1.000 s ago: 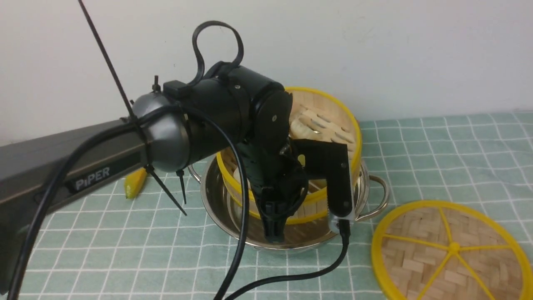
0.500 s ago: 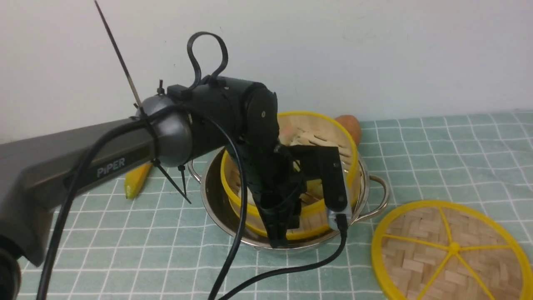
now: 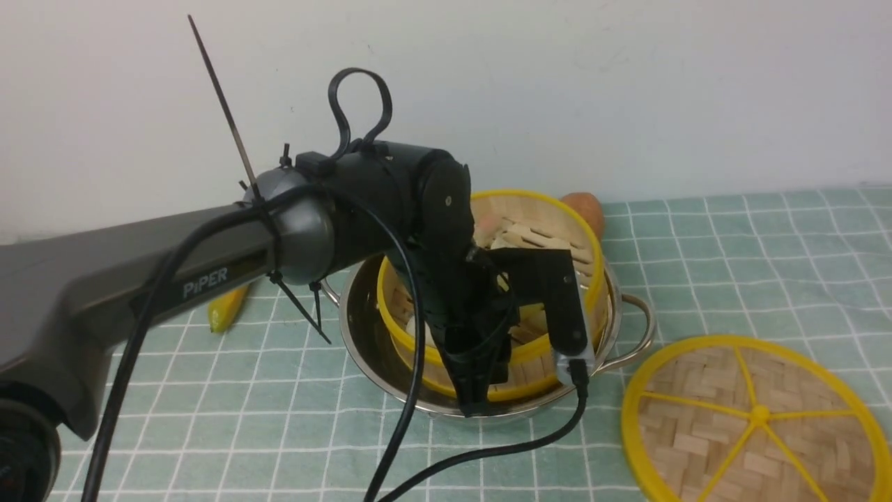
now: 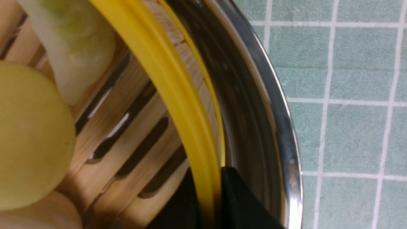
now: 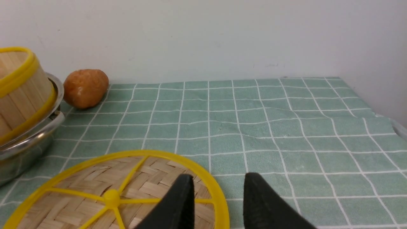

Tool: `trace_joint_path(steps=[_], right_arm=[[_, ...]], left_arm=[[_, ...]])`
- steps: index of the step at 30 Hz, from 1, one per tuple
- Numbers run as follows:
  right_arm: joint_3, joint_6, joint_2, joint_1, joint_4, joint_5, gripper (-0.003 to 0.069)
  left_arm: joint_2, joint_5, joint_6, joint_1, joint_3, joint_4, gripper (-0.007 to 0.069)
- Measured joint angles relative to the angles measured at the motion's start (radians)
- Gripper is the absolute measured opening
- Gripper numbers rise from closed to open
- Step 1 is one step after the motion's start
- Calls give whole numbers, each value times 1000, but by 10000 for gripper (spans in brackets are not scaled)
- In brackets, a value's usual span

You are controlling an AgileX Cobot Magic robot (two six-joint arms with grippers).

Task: Place the steamer in the pot on the blue tablecloth, and put the lid on the steamer.
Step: 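Place the bamboo steamer basket with dumplings into the steel pot with the left gripper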

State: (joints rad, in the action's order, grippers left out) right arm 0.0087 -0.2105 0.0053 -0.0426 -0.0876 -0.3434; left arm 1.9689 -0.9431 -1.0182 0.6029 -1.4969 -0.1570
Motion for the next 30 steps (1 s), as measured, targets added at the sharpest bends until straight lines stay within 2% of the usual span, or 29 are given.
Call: trace_joint_path(steps=[24, 27, 30], right_arm=[[0, 0, 0, 0, 3, 0, 244], [0, 0, 0, 0, 3, 0, 244], [0, 0, 0, 0, 3, 0, 244]], left_arm=[[47, 9, 51, 0, -2, 21, 45], [46, 7, 57, 0, -2, 23, 71], [41, 5, 58, 0, -4, 27, 158]])
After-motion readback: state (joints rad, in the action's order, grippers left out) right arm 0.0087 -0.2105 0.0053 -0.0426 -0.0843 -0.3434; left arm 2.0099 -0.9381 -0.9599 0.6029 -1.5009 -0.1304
